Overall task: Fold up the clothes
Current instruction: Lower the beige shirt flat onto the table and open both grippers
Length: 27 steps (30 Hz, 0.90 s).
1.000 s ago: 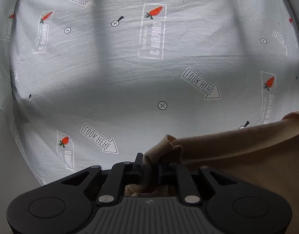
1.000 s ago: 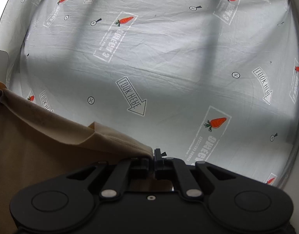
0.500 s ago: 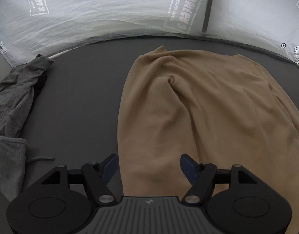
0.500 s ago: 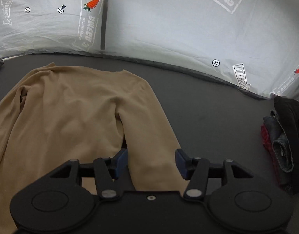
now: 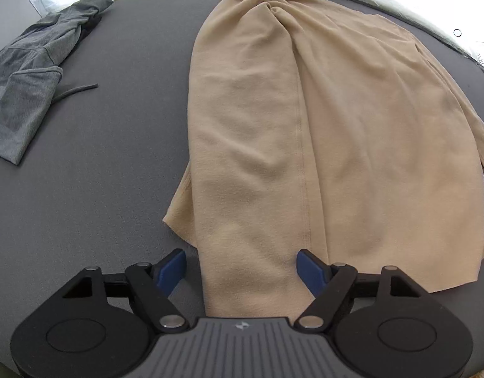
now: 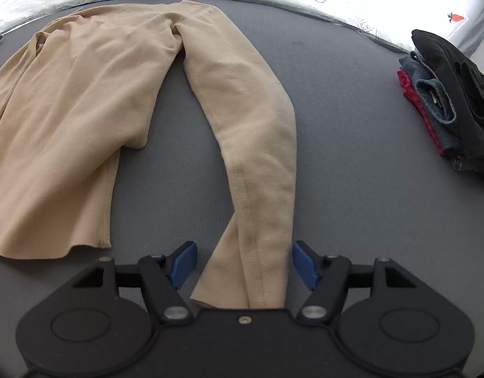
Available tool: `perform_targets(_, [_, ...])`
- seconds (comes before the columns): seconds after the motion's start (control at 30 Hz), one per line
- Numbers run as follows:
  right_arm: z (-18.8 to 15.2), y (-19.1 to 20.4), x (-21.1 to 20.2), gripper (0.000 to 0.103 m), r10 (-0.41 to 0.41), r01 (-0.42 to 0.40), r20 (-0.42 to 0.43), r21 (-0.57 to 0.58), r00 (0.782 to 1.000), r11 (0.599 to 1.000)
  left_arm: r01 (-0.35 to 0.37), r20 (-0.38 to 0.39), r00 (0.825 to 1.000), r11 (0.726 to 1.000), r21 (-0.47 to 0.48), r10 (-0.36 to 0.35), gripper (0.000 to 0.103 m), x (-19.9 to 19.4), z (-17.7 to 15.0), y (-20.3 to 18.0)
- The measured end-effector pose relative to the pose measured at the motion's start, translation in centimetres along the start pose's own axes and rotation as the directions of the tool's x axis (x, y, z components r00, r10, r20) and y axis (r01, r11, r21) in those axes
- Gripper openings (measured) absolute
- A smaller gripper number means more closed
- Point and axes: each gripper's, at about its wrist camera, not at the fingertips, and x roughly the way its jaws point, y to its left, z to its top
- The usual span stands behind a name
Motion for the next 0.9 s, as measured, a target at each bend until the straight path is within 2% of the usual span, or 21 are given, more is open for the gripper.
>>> perform_targets(0.03, [0.0,0.0,-0.2,0.053,-0.015,0.015,0.028,-0.005,0.999,1.000,0.000,0.017,1.000,1.000,-0.002,0.000,0.048,-0.2,0.0,-0.1])
perform_targets(0.07, [-0.1,-0.1,-0.3,0.032,-0.037,0.037,0.045,-0.001,0.998,0.999,-0.009,0.030,1.000,1.000,-0.007,0.009,0.039,-0.5,0.1,-0.1])
perform_targets(0.1, [-0.1,-0.2,-0.2,0.017,-0.046,0.046,0.048,0.002,0.998,0.999,-0.014,0.037,0.999,1.000,-0.018,0.015,0.015,-0.7,0.3,-0.1])
perform_targets(0.13, [-0.2,-0.6,-0.1,0.010,-0.049,0.049,0.053,0.005,0.997,0.999,-0.016,0.038,0.999,0.999,-0.034,0.017,0.011,-0.9,0.6,0.1])
perform_targets(0.2, [-0.2,-1.4,-0.2,0.007,-0.075,0.075,0.078,0.008,0.994,0.997,-0.021,0.046,0.999,0.998,-0.060,0.023,0.010,-1.5,1.2,0.6])
perform_targets(0.27, [0.2,-2.3,-1.2,0.007,-0.192,0.197,0.154,-0.021,0.969,0.980,-0.032,0.082,0.996,0.998,-0.060,0.037,0.010,-2.6,2.2,1.5])
perform_targets(0.33, [0.9,-3.9,-2.5,0.007,-0.337,0.361,0.257,-0.050,0.905,0.931,-0.054,0.158,0.986,0.997,-0.049,0.061,0.010,-5.4,3.6,2.6])
perform_targets(0.4, [2.5,-6.2,-3.6,0.007,-0.447,0.499,0.343,-0.077,0.826,0.863,-0.061,0.202,0.977,0.997,-0.050,0.070,0.010,-7.9,6.0,4.4])
perform_targets(0.43, [3.3,-7.4,-4.0,0.007,-0.480,0.541,0.372,-0.075,0.795,0.838,-0.062,0.209,0.975,0.997,-0.044,0.069,0.014,-8.9,7.1,5.3])
perform_targets(0.47, [4.1,-8.6,-4.4,0.007,-0.501,0.567,0.393,-0.064,0.771,0.821,-0.062,0.210,0.975,0.998,-0.033,0.068,0.015,-9.8,8.1,6.1])
perform_targets(0.53, [5.9,-10.4,-4.7,0.007,-0.535,0.600,0.410,-0.040,0.739,0.799,-0.084,0.239,0.968,0.996,-0.001,0.082,0.015,-11.5,9.9,7.4])
perform_targets(0.57, [6.6,-10.9,-4.6,0.008,-0.546,0.611,0.408,-0.038,0.732,0.791,-0.097,0.256,0.962,0.995,0.013,0.091,0.015,-11.9,10.5,7.9])
perform_targets(0.63, [7.5,-11.2,-3.2,0.009,-0.551,0.615,0.363,-0.083,0.752,0.784,-0.138,0.276,0.954,0.989,0.044,0.120,0.015,-11.5,11.5,8.3])
perform_targets(0.67, [7.6,-11.2,-2.0,0.017,-0.568,0.626,0.332,-0.097,0.753,0.774,-0.181,0.280,0.947,0.982,0.060,0.158,0.015,-10.8,11.8,8.6])
perform_targets(0.73, [7.4,-10.3,0.4,0.021,-0.599,0.631,0.216,-0.136,0.771,0.764,-0.291,0.288,0.923,0.953,0.085,0.256,0.012,-9.2,12.0,9.4])
perform_targets(0.77, [6.7,-9.4,0.7,0.022,-0.583,0.609,0.191,-0.136,0.790,0.781,-0.346,0.283,0.907,0.935,0.080,0.311,0.012,-8.4,12.2,10.3])
perform_targets(0.8, [5.8,-8.4,0.4,0.030,-0.539,0.562,0.183,-0.115,0.823,0.819,-0.393,0.272,0.891,0.917,0.066,0.362,0.012,-7.7,12.6,11.3])
perform_targets(0.83, [4.9,-7.4,-0.2,0.037,-0.471,0.489,0.174,-0.081,0.865,0.869,-0.431,0.264,0.875,0.901,0.049,0.405,0.012,-7.5,12.9,12.3])
perform_targets(0.87, [3.8,-6.3,-0.9,0.046,-0.375,0.386,0.163,-0.042,0.913,0.922,-0.431,0.266,0.873,0.902,0.031,0.409,0.012,-7.9,13.2,13.3])
perform_targets(0.9, [3.0,-5.1,-1.6,0.047,-0.268,0.273,0.153,-0.012,0.951,0.962,-0.389,0.272,0.888,0.921,0.021,0.369,0.014,-8.6,13.3,13.9])
